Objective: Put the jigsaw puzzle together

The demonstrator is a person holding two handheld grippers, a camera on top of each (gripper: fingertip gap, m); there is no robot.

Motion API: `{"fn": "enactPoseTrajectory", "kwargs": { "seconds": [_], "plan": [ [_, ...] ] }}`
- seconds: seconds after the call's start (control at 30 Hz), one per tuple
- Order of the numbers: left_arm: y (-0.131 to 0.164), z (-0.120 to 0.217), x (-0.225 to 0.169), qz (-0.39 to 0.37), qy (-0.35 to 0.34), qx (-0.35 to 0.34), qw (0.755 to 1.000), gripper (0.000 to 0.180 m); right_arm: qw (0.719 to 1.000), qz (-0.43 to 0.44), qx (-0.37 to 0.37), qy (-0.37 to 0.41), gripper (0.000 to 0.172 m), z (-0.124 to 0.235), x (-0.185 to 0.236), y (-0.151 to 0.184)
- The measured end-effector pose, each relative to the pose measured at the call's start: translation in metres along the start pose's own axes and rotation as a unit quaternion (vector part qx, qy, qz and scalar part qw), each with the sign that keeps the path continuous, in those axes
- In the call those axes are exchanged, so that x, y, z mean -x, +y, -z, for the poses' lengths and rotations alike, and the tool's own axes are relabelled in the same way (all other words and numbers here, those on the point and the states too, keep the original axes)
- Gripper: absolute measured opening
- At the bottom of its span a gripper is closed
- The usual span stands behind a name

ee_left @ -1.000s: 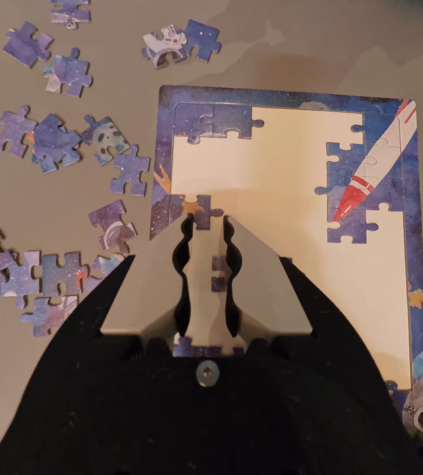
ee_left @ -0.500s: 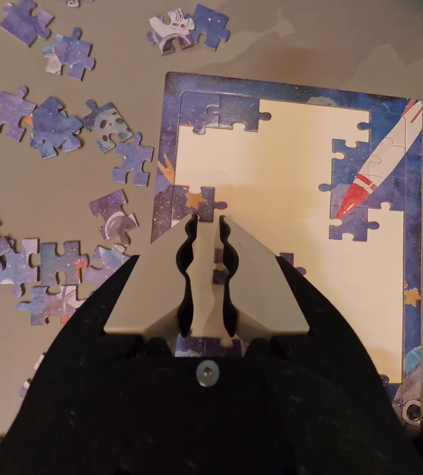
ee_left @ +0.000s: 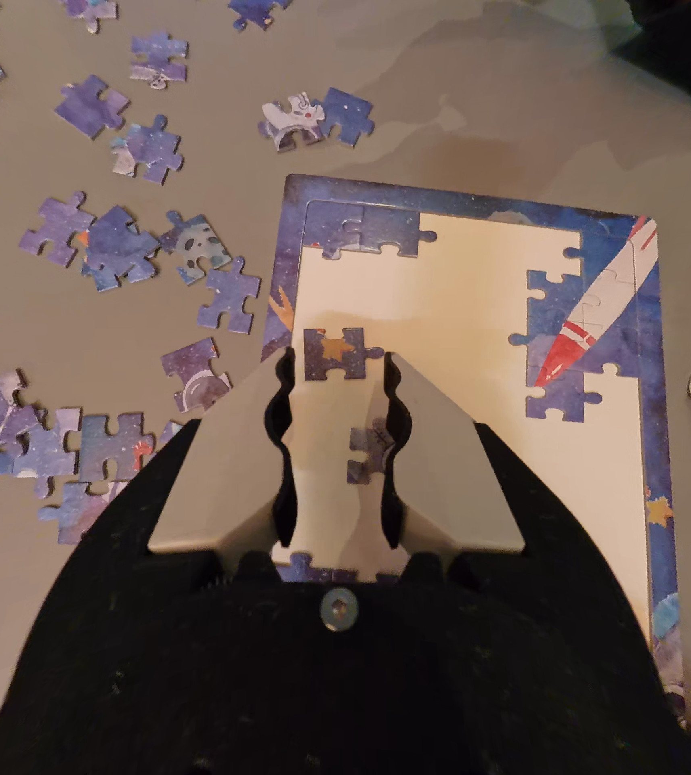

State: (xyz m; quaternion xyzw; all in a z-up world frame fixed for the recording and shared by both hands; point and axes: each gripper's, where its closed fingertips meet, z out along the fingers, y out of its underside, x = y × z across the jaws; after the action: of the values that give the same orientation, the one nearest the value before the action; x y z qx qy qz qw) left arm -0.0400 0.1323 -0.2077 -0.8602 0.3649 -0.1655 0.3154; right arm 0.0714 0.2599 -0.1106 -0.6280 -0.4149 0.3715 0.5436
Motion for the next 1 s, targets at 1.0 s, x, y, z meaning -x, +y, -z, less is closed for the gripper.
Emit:
{"fn": "enactPoseTrajectory", "kwargs": {
  "seconds": [1.0],
  "plan": [
    [0.016,0.059,0.046,0.042,-0.101,-0.018,0.994,0.030,1.000,0.003,0.004,0.001,0.018,-0.001,0.000,0.001]
  ]
}}
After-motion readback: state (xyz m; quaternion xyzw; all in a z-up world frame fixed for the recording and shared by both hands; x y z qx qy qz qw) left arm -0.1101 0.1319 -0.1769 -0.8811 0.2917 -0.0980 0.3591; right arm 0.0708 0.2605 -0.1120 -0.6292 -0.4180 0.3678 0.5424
